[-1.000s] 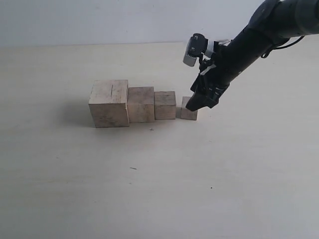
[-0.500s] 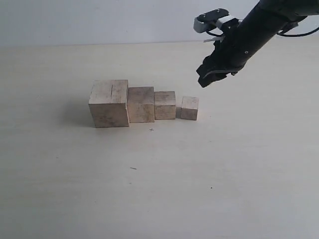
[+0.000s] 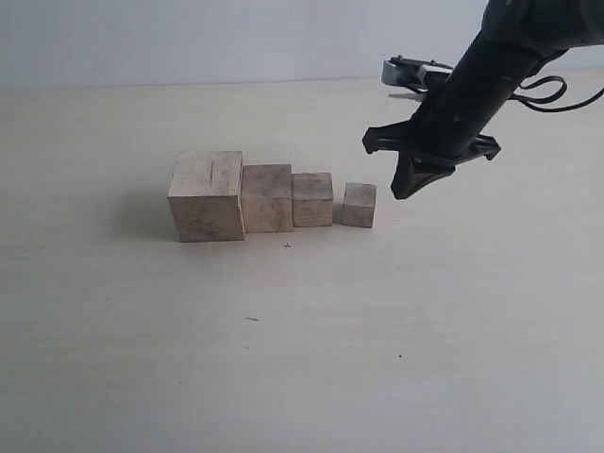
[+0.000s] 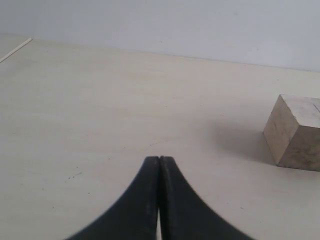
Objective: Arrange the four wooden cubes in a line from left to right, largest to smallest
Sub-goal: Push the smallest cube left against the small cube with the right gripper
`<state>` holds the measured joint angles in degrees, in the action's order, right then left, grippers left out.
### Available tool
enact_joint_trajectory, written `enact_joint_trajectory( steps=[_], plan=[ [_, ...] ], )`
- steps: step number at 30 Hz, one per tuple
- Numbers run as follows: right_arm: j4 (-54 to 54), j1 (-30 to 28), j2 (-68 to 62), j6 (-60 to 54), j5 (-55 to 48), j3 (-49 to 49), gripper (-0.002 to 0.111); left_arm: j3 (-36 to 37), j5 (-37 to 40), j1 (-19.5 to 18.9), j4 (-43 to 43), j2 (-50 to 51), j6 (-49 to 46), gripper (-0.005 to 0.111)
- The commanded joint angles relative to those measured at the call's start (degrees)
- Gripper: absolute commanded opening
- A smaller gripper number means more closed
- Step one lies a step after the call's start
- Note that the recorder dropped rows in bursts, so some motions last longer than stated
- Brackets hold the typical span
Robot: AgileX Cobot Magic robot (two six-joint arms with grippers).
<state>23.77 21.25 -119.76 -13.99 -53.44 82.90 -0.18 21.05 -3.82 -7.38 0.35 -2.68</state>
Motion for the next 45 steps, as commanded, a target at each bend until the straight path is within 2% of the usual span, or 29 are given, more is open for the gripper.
enact_joint_trajectory(
  steps=[1,17,24,45],
  plan=[
    [-0.26,0.10,-1.62,0.51,-1.05,0.35,0.000,0.18,-0.62,0.34,0.05,-0.35,-0.01,0.000],
    [2.33,0.10,-4.49,-1.52,2.50,0.35,0.000,0.18,-0.62,0.34,0.05,-0.35,-0.01,0.000],
    [7.91,0.10,-4.60,-6.89,3.20,0.35,0.000,0.18,-0.62,0.34,0.05,-0.35,-0.01,0.000],
    [12.72,0.10,-6.31,-13.04,4.71,0.35,0.000,0.18,-0.62,0.34,0.05,-0.35,-0.01,0.000]
  ],
)
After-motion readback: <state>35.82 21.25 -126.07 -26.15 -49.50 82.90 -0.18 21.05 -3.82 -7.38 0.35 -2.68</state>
